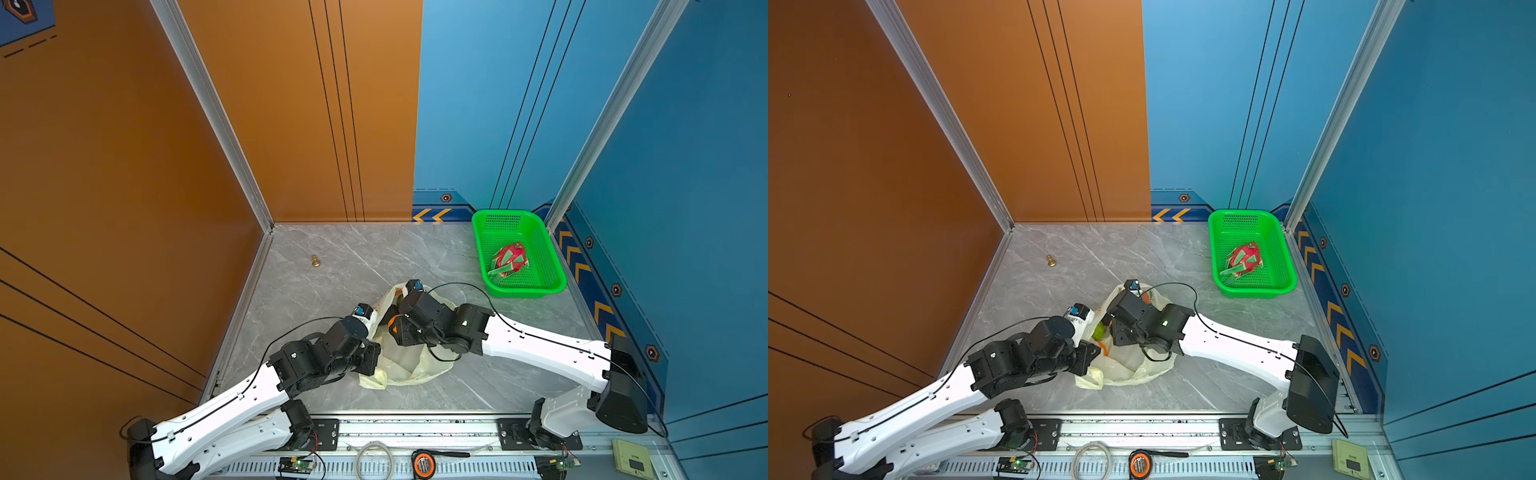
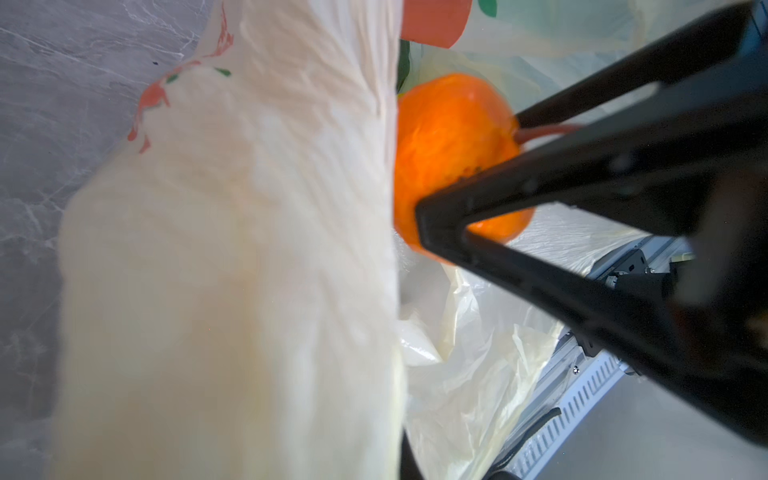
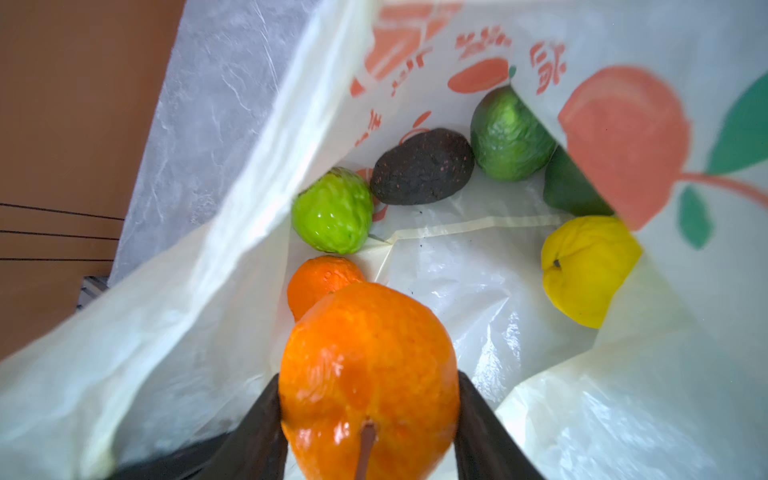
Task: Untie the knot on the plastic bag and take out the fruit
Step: 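Lift the orange out of the bag toward the green basket with the right gripper, then lower the orange into the green basket and open the right gripper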
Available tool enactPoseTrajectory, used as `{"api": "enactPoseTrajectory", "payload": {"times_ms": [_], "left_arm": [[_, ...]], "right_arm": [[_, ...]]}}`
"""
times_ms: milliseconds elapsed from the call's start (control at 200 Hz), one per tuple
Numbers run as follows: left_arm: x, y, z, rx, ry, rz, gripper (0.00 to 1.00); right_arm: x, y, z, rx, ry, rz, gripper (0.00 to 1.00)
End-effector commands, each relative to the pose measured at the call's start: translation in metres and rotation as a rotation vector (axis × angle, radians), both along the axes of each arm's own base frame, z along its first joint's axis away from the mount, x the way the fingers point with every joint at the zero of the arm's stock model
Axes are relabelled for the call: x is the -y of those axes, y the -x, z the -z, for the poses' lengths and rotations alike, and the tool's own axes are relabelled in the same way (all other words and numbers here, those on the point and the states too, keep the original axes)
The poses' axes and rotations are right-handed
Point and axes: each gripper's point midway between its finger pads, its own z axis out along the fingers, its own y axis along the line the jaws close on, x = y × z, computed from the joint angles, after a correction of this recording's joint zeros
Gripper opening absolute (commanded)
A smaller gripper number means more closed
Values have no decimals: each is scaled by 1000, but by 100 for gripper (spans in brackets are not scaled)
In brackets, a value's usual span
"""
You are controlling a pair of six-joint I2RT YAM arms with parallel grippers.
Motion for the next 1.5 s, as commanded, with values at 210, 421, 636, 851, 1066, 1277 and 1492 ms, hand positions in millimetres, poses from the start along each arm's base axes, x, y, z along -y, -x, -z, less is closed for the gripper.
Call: {"api": "enactPoseTrajectory", "payload": {"times_ms": [210, 421, 636, 851, 1066, 1277, 1492], "left_arm": [[4, -8, -15, 39, 23, 7, 0], [5, -8, -16, 45, 21, 7, 0], [5, -9, -18, 52, 22, 5, 0], [5, -10, -21, 60, 27, 1, 0], [4, -10, -18, 57, 15, -1, 0], [6, -11, -21, 62, 17, 1, 0], [5, -11, -21, 65, 18, 2, 0]], "right_arm": [[45, -36, -90, 73, -108, 61, 41], [92, -91, -111, 110, -136, 158, 41], [155, -143, -110, 124, -124, 293, 41], [242, -185, -72, 86, -51, 472, 41], [328, -209, -33, 28, 49, 633, 41], [395, -220, 17, -75, 125, 761, 40], [435, -222, 62, -166, 205, 837, 40]]}}
